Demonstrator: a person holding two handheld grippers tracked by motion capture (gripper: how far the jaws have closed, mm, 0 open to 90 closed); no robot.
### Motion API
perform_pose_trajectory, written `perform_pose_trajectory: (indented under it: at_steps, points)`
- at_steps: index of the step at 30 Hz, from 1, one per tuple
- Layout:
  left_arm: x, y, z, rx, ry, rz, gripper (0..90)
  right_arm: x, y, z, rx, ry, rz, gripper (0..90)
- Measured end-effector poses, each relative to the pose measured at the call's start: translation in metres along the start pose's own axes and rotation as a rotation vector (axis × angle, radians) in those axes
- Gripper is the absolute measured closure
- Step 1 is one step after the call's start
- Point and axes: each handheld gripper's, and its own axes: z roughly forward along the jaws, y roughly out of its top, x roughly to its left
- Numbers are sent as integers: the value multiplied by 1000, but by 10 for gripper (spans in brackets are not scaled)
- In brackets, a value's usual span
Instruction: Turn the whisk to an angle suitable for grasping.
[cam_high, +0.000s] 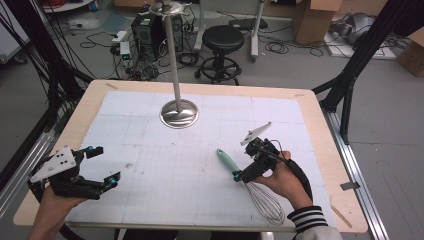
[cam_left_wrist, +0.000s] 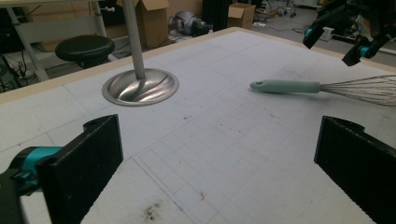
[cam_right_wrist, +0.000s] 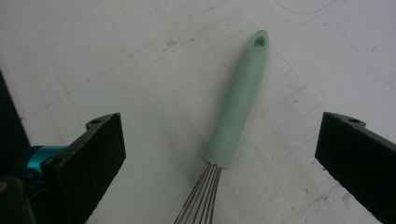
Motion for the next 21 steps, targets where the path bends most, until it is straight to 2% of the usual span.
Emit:
perform_pose_trajectory:
  at_steps: [9,13,14,21]
  points:
    - [1,0,-1,-2,2,0,17,-2,5,22,81,-7,-4,5]
    - [2,-1,-1,-3,2,0,17,-4,6,33,107,-25,24,6]
    - [2,-1,-1,-3,1,0,17,-5,6,35,112,-16,33,17]
    - [2,-1,-1,-6,1,-2,17,-7,5,50,170,-33,50,55]
